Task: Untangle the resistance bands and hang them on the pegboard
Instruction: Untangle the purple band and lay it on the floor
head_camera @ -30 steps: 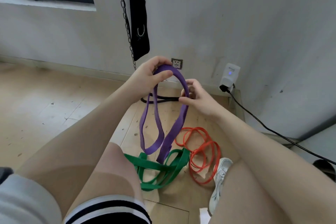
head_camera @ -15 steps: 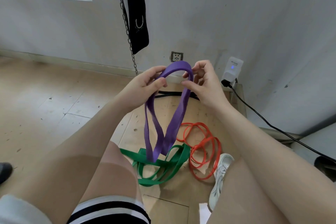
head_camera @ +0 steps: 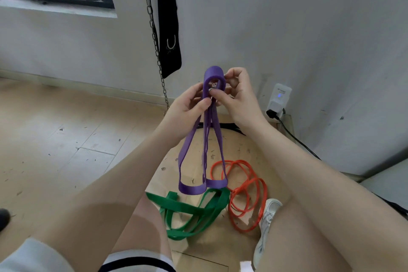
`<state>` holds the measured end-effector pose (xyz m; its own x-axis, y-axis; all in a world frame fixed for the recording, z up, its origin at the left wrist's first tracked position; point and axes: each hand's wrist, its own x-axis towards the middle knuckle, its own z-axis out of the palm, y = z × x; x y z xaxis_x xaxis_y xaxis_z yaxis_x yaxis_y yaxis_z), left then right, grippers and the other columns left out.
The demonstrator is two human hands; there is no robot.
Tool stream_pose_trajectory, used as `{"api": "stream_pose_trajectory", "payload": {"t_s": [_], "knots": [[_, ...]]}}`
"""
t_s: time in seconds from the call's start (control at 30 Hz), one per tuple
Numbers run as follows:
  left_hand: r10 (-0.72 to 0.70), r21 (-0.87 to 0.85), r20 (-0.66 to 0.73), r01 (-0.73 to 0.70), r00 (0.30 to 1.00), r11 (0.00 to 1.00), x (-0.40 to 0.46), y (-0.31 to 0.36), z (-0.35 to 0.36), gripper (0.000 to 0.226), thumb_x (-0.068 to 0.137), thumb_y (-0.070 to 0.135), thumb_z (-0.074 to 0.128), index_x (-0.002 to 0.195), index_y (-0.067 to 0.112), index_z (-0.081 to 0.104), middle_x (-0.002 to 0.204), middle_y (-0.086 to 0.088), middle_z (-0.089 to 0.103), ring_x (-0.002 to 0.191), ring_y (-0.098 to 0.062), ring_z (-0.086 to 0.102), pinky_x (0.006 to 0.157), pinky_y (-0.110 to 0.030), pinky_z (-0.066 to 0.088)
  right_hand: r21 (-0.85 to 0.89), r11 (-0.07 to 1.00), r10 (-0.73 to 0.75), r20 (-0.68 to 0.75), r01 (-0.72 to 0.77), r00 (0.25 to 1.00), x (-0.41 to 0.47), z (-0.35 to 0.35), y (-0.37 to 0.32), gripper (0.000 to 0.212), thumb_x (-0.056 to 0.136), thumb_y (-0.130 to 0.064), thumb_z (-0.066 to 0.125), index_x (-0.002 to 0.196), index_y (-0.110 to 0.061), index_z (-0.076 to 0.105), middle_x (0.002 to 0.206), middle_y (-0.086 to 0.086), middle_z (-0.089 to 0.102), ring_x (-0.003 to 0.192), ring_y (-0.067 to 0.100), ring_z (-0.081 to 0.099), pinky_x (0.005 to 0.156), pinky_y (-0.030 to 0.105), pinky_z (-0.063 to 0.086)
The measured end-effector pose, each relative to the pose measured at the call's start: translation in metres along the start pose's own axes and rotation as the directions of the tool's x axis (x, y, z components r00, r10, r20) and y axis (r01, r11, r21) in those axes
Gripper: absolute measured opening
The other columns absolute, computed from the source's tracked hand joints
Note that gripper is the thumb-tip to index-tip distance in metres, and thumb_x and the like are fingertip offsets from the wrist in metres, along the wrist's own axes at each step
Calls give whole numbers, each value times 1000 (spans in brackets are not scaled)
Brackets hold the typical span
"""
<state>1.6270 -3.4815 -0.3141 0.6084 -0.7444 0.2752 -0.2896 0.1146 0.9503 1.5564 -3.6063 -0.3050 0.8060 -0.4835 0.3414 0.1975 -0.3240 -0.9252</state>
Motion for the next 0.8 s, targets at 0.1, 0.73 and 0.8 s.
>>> {"api": "stream_pose_trajectory", "payload": {"t_s": [0.1, 0.73, 0.8], "knots": [[-20, -58, -75, 15, 997, 998, 1, -1, 3, 32, 95, 5, 47, 120, 24, 53, 105, 6, 66, 98, -5, 65, 90, -27, 51, 70, 998, 6, 5, -6, 1000, -1, 2, -2, 34, 85, -8, 64, 91, -29, 39, 100, 4, 54, 73, 16, 55, 64, 25, 49], [-107, -58, -154, 100, 982, 993, 0, -2, 1, 31, 83, 8, 65, 111, 21, 57, 93, -4, 71, 85, -19, 68, 82, -43, 56, 45, 999, 11, 87, -15, 996, -8, 6, -4, 29, 93, -7, 51, 117, -23, 52, 111, -5, 60, 96, 7, 63, 87, 24, 52], [-124, -67, -276, 109, 953, 992, 4, -6, 2, 28, 82, 12, 68, 106, 23, 58, 85, -3, 72, 78, -17, 67, 81, -45, 56, 96, 995, 20, 177, -38, 984, -7, 6, 1, 37, 95, -2, 47, 127, -21, 49, 122, -8, 59, 111, 3, 58, 96, 23, 47]]}}
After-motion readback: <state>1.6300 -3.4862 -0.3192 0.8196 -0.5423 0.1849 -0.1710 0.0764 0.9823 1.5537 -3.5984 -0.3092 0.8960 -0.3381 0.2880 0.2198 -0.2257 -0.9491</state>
